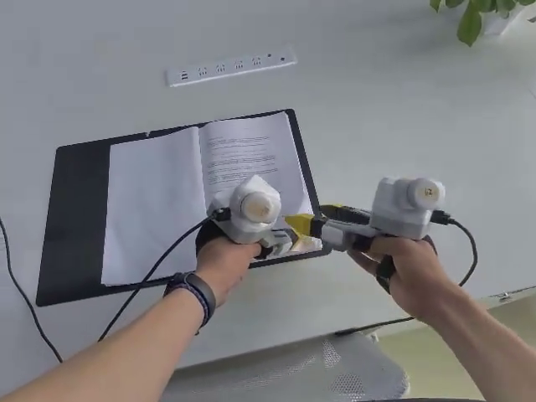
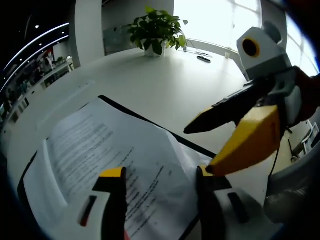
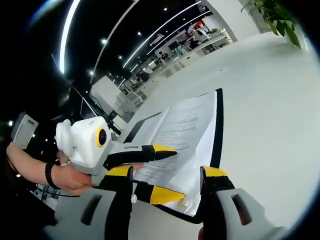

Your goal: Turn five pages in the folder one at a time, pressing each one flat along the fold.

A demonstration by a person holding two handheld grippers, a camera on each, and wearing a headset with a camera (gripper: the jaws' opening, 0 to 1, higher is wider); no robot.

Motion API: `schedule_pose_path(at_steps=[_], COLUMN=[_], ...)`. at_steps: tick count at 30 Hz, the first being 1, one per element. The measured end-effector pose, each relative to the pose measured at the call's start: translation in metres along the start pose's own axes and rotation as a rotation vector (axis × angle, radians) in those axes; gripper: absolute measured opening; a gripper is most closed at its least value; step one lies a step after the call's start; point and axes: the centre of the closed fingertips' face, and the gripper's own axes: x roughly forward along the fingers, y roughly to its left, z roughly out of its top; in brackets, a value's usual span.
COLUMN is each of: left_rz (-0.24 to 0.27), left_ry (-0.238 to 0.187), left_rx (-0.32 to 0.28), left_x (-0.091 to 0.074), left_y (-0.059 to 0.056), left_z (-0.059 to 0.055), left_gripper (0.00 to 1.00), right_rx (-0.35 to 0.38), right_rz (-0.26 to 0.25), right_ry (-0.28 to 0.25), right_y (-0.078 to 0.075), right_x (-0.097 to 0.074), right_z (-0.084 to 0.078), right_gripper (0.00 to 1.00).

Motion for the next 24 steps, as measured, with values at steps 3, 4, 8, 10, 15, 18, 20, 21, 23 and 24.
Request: schedule_pose_path(at_steps=[3,4,8,10,15,18,20,21,23,24], left_rz=[0.001,0.001,0.001,0.002,-0.001,-0.002,-0.002,-0.002,-0.003,-0.004], left_ry=[0.0,-0.002,-0.002,-0.004,-0.006,-0.005,-0.005,-0.005,-0.003,-0.002], left_rx=[-0.001,-0.002,-0.002,-0.002,-0.004,-0.005,-0.006,-0.006,-0.005,-0.006], left_x=[0.0,0.0,0.0,0.0,0.0,0.0,0.0,0.0,0.0,0.0], left_y=[0.0,0.0,0.0,0.0,0.0,0.0,0.0,0.0,0.0,0.0], left_z=[0.0,0.0,0.0,0.0,0.0,0.0,0.0,0.0,0.0,0.0], left_gripper=[0.57,0.57,0.57,0.57,0.57,0.57,0.57,0.57,0.57,0.57], right_rx=[0.018,0.019,0.034,0.055,0.104,0.132,0.16,0.172,0.191,0.19], right_rz=[0.008,0.013,0.005,0.007,0.015,0.022,0.024,0.023,0.015,0.01], right_ry=[0.003,0.003,0.017,0.007,-0.009,-0.019,-0.034,-0.039,-0.04,-0.041], right_y=[-0.001,0.0,-0.005,-0.008,-0.013,-0.017,-0.019,-0.021,-0.025,-0.026], right_x=[0.008,0.011,0.017,0.018,0.021,0.023,0.024,0.024,0.026,0.026], right_z=[0.002,0.003,0.002,0.005,0.008,0.009,0.011,0.012,0.011,0.011], right_gripper=[0.5,0.5,0.49,0.47,0.44,0.38,0.33,0.31,0.26,0.23])
